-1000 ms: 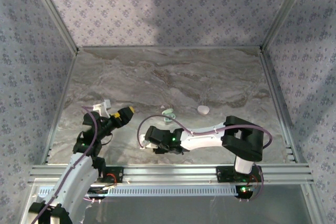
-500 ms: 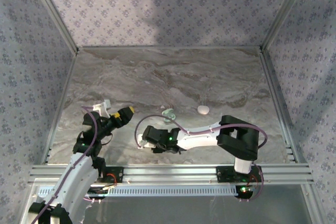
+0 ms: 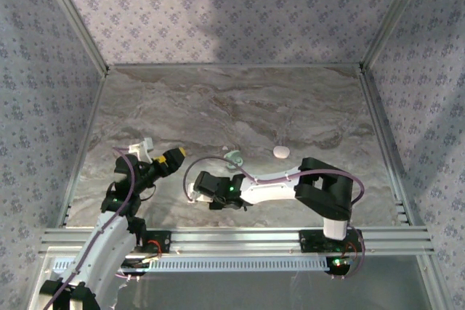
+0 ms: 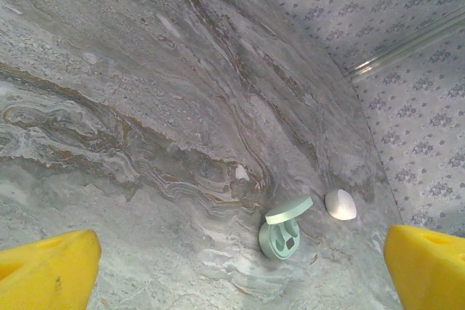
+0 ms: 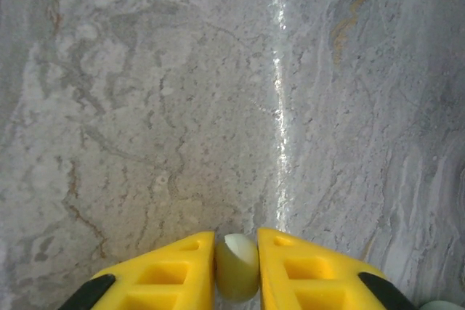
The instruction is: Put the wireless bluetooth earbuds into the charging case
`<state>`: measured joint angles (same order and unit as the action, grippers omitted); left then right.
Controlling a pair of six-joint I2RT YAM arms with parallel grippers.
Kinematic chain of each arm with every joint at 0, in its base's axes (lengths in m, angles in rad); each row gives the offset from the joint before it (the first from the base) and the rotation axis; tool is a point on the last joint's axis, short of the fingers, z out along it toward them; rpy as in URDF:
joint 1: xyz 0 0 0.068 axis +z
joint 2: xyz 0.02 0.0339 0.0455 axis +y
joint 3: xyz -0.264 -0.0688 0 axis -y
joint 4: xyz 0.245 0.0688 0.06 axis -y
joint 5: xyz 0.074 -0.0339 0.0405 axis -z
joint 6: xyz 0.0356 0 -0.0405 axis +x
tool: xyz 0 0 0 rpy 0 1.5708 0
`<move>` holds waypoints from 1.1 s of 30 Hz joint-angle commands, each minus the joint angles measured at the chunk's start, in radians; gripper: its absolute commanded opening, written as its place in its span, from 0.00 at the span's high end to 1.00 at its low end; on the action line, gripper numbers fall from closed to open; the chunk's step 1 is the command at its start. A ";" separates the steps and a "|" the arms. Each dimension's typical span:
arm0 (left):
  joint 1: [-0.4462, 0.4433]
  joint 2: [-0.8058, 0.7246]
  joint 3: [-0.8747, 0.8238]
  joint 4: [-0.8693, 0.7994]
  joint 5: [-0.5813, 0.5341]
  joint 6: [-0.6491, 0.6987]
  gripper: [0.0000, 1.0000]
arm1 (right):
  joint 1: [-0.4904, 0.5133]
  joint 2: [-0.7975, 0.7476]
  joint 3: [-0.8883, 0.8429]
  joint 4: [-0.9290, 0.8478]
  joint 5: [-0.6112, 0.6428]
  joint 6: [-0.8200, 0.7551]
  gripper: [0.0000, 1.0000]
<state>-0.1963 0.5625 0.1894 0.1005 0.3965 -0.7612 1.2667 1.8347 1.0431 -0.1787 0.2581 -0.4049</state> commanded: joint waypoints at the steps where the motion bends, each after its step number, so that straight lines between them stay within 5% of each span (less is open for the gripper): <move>1: 0.008 -0.016 0.017 -0.002 0.000 0.004 0.00 | -0.018 0.023 0.035 -0.072 -0.014 0.025 0.85; 21: 0.008 -0.013 0.013 0.006 0.005 0.006 0.00 | -0.181 -0.112 0.077 -0.209 -0.190 0.308 0.91; 33: -0.025 0.049 0.010 0.075 0.029 0.009 0.00 | -0.350 -0.227 0.034 -0.227 -0.412 0.520 0.91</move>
<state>-0.2047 0.5983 0.1894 0.1211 0.4046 -0.7609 0.9493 1.6554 1.0916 -0.3782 -0.0647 0.0200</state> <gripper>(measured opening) 0.998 0.093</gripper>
